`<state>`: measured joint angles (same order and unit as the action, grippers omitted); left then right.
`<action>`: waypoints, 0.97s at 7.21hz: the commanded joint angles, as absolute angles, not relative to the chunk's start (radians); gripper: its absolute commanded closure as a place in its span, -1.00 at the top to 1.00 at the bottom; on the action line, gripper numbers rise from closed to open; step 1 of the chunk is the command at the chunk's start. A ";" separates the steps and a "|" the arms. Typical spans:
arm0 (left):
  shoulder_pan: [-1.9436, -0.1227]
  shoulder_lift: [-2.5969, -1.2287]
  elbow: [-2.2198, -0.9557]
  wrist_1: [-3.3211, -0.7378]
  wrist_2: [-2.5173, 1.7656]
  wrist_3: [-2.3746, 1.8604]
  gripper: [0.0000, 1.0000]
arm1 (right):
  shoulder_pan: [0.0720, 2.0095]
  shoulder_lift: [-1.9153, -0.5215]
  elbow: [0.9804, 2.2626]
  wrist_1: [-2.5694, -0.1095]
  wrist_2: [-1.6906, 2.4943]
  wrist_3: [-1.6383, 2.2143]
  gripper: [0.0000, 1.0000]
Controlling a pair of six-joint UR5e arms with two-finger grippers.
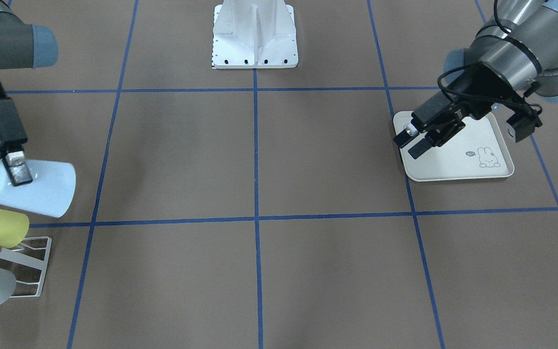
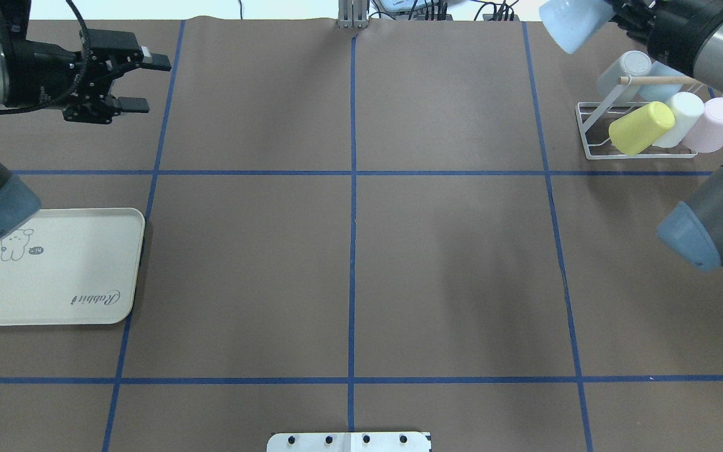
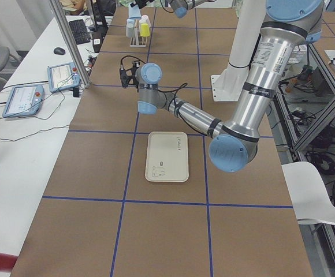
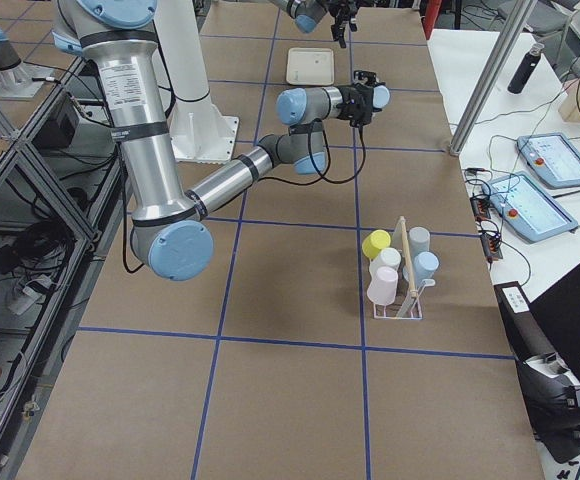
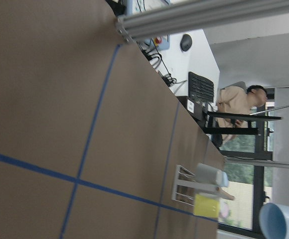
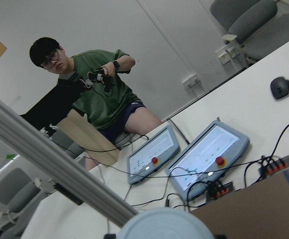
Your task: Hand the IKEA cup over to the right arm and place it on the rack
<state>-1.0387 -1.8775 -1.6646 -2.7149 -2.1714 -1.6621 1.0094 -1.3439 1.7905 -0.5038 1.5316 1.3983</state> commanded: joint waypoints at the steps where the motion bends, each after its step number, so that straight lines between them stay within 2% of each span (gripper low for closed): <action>1: -1.144 -1.820 -1.667 -2.474 -2.183 -1.270 1.00 | 1.104 -1.339 1.651 -0.537 1.534 1.165 -0.69; 4: -1.262 -1.764 -1.692 -2.119 -2.131 -0.712 1.00 | 1.206 -1.258 1.389 -0.531 1.560 0.944 -0.69; 7: -1.359 -1.675 -1.701 -1.839 -2.178 -0.256 1.00 | 1.227 -1.264 1.313 -0.525 1.549 0.917 -0.67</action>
<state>-1.3271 -1.7015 -1.6942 -1.9699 -2.1483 -0.4250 1.2214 -1.2620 1.3371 -0.5262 1.5564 0.9261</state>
